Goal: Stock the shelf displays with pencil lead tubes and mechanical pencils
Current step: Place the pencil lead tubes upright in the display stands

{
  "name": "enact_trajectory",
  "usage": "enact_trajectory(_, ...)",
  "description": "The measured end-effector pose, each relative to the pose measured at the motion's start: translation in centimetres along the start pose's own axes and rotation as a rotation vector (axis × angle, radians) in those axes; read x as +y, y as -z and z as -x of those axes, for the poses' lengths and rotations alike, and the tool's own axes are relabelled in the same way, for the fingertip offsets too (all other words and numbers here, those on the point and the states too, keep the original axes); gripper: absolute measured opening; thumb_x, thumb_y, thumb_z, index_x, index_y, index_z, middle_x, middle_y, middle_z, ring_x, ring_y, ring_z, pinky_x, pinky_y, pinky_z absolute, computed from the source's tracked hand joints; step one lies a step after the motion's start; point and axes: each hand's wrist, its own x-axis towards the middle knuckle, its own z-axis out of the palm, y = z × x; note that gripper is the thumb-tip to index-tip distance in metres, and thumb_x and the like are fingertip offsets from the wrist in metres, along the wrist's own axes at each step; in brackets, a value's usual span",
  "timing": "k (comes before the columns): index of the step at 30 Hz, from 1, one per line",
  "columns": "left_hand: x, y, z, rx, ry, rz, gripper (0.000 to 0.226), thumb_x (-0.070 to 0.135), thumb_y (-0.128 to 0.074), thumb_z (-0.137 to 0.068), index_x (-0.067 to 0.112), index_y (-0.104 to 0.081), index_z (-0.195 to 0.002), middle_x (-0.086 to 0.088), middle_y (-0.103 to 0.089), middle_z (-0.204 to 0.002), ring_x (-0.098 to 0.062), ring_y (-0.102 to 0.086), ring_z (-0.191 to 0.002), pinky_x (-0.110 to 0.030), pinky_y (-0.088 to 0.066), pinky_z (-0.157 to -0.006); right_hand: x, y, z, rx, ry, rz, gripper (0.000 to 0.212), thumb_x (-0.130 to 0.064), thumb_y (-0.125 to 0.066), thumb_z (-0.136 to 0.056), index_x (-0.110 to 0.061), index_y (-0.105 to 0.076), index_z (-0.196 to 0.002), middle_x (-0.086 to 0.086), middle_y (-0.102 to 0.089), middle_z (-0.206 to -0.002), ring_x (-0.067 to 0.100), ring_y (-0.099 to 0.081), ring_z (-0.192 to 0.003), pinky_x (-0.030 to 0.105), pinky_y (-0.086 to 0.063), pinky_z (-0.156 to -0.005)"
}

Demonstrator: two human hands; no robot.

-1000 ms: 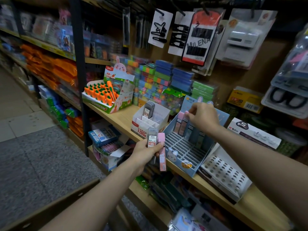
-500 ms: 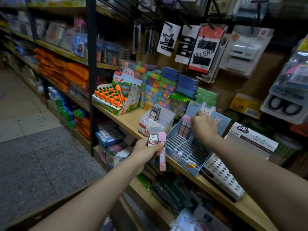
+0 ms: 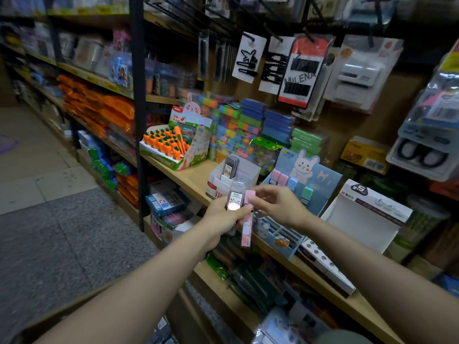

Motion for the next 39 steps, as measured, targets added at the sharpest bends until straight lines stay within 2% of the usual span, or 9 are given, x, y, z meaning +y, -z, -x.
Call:
enact_trajectory(2,-0.2,-0.6,-0.4,0.005,0.010,-0.015,0.021,0.024,-0.068,-0.089,0.023,-0.066,-0.109,0.005,-0.066,-0.078,-0.010,-0.060,-0.072,-0.021,-0.044,-0.051,0.0,0.5,-0.1,0.000,-0.003,0.060,0.017,-0.020,-0.068,-0.091,-0.008,-0.073,-0.101,0.010,-0.075,-0.090,0.027,-0.073,-0.082,0.042,-0.060,-0.078)
enact_trajectory(4,-0.5,-0.6,-0.9,0.007,0.031,0.028,0.024,0.027,-0.066,-0.091,0.024,-0.063,-0.114,0.002,-0.068,-0.089,-0.010,-0.062,-0.077,-0.022,-0.045,-0.054,-0.1,2.2,-1.0,0.047,-0.017,0.165,0.012,-0.023,-0.070,-0.089,-0.013,-0.072,-0.095,0.006,-0.074,-0.089,0.023,-0.072,-0.082,0.036,-0.060,-0.076)
enact_trajectory(7,-1.3,0.2,-1.5,0.033,0.075,0.095,0.030,0.034,-0.062,-0.093,0.029,-0.054,-0.121,0.000,-0.067,-0.101,-0.010,-0.063,-0.076,-0.025,-0.048,-0.061,0.0,5.7,-2.5,0.272,-0.030,0.317,0.014,-0.025,-0.070,-0.089,-0.017,-0.067,-0.099,0.002,-0.070,-0.090,0.017,-0.069,-0.081,0.033,-0.059,-0.074)
enact_trajectory(11,-3.0,1.6,-1.9,0.040,0.099,0.170,0.026,0.026,-0.057,-0.096,0.031,-0.047,-0.119,-0.001,-0.067,-0.092,-0.005,-0.063,-0.063,-0.024,-0.049,-0.053,0.8,7.5,-3.9,0.431,0.026,0.469,0.017,-0.022,-0.071,-0.088,-0.013,-0.066,-0.102,0.004,-0.071,-0.088,0.017,-0.069,-0.078,0.040,-0.059,-0.076)
enact_trajectory(17,-4.9,2.3,-2.0,0.012,0.108,0.153,0.018,0.019,-0.050,-0.097,0.033,-0.053,-0.107,-0.001,-0.065,-0.089,-0.008,-0.064,-0.068,-0.030,-0.048,-0.063,3.0,5.8,-5.5,0.471,0.013,0.568,0.015,-0.021,-0.066,-0.091,-0.009,-0.064,-0.099,0.022,-0.066,-0.102,0.036,-0.062,-0.097,0.049,-0.053,-0.079)
enact_trajectory(20,-5.2,2.5,-2.1,0.014,0.100,0.142,0.021,0.018,-0.048,-0.099,0.035,-0.053,-0.110,0.000,-0.065,-0.089,-0.007,-0.067,-0.068,-0.029,-0.048,-0.065,3.4,4.9,-5.8,0.483,0.013,0.548,0.015,-0.021,-0.066,-0.091,-0.008,-0.065,-0.097,0.015,-0.068,-0.093,0.030,-0.064,-0.087,0.048,-0.054,-0.077)
enact_trajectory(25,-5.2,2.3,-1.9,0.021,0.109,0.150,0.024,0.012,-0.046,-0.099,0.035,-0.053,-0.106,-0.001,-0.065,-0.092,-0.007,-0.067,-0.071,-0.031,-0.049,-0.069,3.4,4.2,-6.1,0.510,-0.002,0.549,0.016,-0.023,-0.065,-0.092,-0.008,-0.066,-0.097,0.014,-0.069,-0.092,0.028,-0.064,-0.086,0.048,-0.055,-0.077)
enact_trajectory(33,-5.2,2.6,-1.0,0.035,0.119,0.137,0.025,0.012,-0.047,-0.099,0.035,-0.055,-0.108,-0.002,-0.066,-0.095,-0.007,-0.069,-0.073,-0.027,-0.049,-0.063,2.5,4.1,-6.6,0.508,-0.019,0.583,0.017,-0.026,-0.065,-0.091,-0.009,-0.069,-0.091,0.012,-0.069,-0.088,0.028,-0.064,-0.083,0.043,-0.054,-0.077)
enact_trajectory(39,-5.4,3.2,-0.2,0.035,0.134,0.138,0.026,0.012,-0.047,-0.099,0.036,-0.054,-0.108,-0.004,-0.065,-0.097,-0.013,-0.067,-0.080,-0.034,-0.052,-0.075,2.2,4.2,-6.3,0.495,-0.049,0.572,0.015,-0.022,-0.068,-0.089,-0.010,-0.066,-0.098,0.014,-0.068,-0.090,0.028,-0.062,-0.084,0.043,-0.054,-0.076)
